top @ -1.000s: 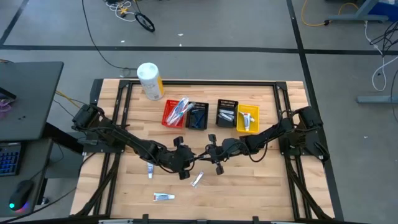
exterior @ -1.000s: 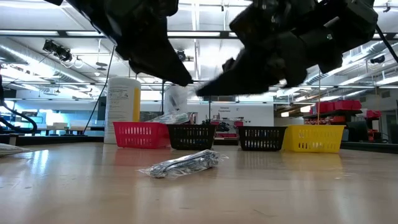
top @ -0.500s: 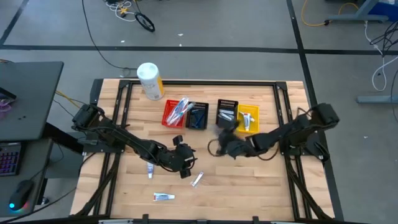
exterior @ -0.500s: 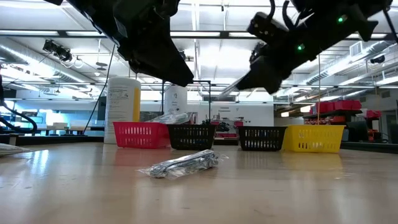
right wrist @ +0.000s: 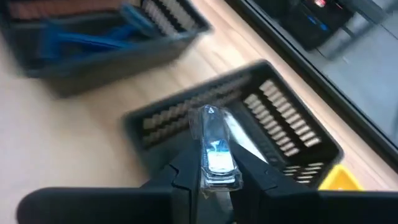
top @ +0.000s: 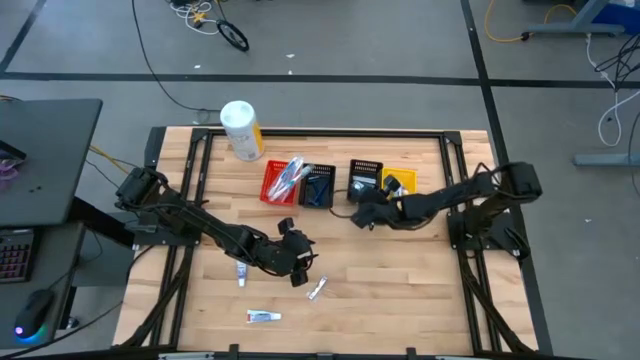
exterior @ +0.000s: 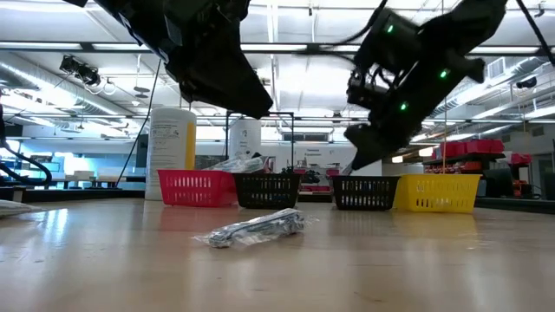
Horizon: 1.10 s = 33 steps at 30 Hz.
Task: Pick & Place Travel size toiletries
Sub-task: Put the silver nail cutter into the right black basket
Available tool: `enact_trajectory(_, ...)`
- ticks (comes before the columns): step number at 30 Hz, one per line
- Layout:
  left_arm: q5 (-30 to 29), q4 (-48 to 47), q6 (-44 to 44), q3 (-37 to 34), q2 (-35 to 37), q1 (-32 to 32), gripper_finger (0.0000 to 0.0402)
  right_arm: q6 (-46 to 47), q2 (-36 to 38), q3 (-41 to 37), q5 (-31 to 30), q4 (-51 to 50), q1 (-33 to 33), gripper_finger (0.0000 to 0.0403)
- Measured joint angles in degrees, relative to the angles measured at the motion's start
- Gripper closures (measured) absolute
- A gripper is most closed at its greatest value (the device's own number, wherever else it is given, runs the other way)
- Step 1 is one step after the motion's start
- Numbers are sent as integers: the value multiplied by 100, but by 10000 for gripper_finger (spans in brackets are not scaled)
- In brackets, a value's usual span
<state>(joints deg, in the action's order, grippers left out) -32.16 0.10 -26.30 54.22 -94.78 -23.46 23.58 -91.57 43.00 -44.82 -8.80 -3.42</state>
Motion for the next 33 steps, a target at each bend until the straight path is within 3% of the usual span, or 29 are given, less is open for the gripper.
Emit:
enact_trajectory(11,20,44,13,0,-2,0,228,-215,-227,0,183,6,440,329)
enact_trajectory(26,50,44,-2,-2,-4,0,228,-746,-227,0,298,147,498,286)
enact_trajectory(33,197,25,-68,-7,-4,-1,228,-416,-227,0,290,173,544,277)
